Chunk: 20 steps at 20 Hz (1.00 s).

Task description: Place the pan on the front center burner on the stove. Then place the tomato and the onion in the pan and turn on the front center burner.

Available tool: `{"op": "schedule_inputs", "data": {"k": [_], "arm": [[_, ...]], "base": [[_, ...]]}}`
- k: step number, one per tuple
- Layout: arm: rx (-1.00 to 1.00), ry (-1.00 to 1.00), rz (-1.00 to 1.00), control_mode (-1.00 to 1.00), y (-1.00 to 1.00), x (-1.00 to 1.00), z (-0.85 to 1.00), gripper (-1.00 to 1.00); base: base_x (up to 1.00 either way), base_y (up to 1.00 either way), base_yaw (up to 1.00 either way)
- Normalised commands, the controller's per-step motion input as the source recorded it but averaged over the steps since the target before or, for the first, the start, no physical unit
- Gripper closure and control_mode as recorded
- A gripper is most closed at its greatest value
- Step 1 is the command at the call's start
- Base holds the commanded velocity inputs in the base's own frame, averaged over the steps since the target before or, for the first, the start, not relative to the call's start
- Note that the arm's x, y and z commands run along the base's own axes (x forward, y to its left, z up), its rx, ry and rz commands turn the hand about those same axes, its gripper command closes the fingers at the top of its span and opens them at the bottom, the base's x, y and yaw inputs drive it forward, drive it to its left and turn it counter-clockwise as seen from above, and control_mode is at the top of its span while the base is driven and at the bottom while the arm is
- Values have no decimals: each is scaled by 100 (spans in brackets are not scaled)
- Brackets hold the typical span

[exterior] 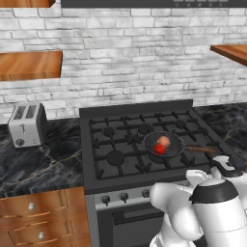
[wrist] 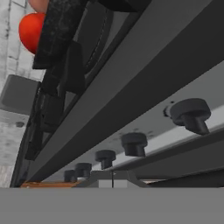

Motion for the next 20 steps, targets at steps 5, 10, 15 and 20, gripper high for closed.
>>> {"op": "schedule_inputs", "data": {"k": [5,10,15,20], "arm": [[0,0,0,-100,0,2,-19,100],[0,0,0,-100,-4,0,-4,100],[0,0,0,-100,-5,-1,0,100],[0,-2,0,-100,-5,0,0,100]], "base": [[0,0,0],[0,0,0],[0,0,0],[0,0,0]]}}
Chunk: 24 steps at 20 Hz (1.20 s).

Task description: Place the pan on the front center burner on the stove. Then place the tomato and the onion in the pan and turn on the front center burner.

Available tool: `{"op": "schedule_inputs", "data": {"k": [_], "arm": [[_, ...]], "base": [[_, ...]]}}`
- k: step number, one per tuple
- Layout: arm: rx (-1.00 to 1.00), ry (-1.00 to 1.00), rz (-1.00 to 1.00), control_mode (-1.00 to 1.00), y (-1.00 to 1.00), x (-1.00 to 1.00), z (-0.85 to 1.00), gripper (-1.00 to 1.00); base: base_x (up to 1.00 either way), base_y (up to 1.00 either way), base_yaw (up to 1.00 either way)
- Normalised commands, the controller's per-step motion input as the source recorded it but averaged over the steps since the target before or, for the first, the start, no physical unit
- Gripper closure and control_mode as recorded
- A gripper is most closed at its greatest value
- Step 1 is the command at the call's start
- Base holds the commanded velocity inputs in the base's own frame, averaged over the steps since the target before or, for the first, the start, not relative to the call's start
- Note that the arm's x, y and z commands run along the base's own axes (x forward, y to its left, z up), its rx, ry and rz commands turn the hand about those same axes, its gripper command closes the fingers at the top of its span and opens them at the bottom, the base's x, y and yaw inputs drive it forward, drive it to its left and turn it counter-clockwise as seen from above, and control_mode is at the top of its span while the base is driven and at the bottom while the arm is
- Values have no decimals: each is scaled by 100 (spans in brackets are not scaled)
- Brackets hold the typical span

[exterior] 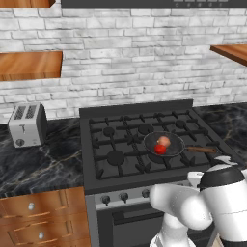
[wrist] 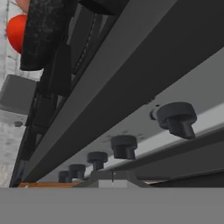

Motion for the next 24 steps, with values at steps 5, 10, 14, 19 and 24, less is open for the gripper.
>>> {"op": "schedule_inputs", "data": {"k": [5,10,14,19,24], "arm": [[0,-2,0,-100,-1,0,0,100],[0,-1,0,-100,-3,0,0,100],[0,0,0,-100,0,11,-1,100],[0,0,0,-100,0,15,-11,100],[0,0,0,-100,-4,1,-22,100]], "base": [[0,0,0],[0,0,0],[0,0,0],[0,0,0],[0,0,0]]}}
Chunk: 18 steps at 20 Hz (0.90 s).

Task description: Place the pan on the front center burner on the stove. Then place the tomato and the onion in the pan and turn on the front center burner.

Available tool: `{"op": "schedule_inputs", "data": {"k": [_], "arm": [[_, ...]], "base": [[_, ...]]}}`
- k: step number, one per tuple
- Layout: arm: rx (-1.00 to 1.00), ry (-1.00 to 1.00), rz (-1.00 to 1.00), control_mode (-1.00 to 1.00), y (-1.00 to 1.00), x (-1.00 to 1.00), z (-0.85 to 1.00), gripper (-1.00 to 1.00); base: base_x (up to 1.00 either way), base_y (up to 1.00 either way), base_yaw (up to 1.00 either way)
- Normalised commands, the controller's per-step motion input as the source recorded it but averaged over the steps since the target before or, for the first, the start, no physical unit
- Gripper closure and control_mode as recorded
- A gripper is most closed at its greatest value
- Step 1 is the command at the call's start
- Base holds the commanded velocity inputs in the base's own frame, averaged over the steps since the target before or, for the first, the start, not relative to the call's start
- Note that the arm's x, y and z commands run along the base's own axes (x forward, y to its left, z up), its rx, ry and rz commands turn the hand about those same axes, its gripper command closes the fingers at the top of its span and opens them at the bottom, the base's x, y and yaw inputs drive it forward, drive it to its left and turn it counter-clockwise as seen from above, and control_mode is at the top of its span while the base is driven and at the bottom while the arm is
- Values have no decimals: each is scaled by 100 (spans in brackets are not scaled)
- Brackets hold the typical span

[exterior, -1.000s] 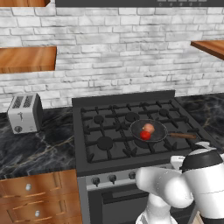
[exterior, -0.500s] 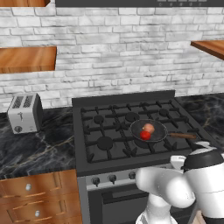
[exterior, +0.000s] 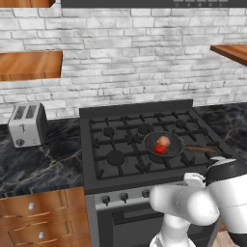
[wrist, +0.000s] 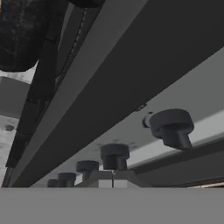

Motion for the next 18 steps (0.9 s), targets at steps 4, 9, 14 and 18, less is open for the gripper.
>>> {"op": "schedule_inputs", "data": {"k": [4,9,14,18], "arm": [[0,-3,0,-100,-27,0,4,100],[0,-6,0,-100,-30,-3,16,100],[0,0,0,-100,-2,0,-6,100],[0,0,0,-100,11,0,-10,100]], "base": [[0,0,0],[0,0,0],[0,0,0],[0,0,0]]}}
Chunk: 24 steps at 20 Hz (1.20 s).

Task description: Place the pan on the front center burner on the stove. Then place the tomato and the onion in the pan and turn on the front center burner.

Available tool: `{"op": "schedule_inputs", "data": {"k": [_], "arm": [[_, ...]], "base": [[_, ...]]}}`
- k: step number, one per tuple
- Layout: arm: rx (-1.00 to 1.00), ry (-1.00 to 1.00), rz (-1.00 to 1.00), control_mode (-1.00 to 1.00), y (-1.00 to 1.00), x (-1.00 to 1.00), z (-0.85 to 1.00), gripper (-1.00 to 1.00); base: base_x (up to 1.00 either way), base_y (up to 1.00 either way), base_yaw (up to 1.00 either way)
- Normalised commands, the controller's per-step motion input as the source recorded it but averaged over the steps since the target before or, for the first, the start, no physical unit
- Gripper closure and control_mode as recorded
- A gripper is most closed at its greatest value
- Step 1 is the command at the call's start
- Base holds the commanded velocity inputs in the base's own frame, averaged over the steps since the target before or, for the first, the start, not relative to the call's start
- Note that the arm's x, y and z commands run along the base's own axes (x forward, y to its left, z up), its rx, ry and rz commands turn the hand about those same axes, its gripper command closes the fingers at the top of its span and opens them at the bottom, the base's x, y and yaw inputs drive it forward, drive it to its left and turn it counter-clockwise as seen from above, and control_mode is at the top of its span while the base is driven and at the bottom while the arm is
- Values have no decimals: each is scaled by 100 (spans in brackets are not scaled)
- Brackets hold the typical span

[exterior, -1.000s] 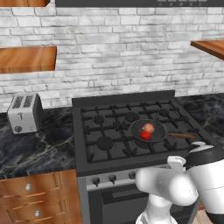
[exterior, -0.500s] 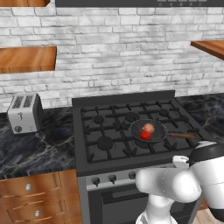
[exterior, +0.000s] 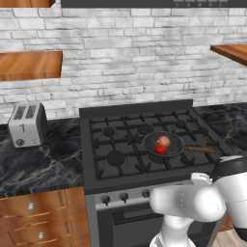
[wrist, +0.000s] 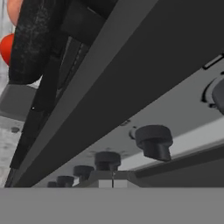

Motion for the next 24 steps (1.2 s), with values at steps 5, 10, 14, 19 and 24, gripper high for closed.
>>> {"op": "schedule_inputs", "data": {"k": [5,10,14,19,24], "arm": [[0,0,0,-100,24,1,0,100],[0,0,0,-100,12,10,0,100],[0,0,0,-100,3,14,-2,100],[-1,0,-2,-100,0,2,-12,100],[-3,0,-6,-100,0,2,-17,100]], "base": [[0,0,0],[0,0,0],[0,0,0],[0,0,0],[0,0,0]]}}
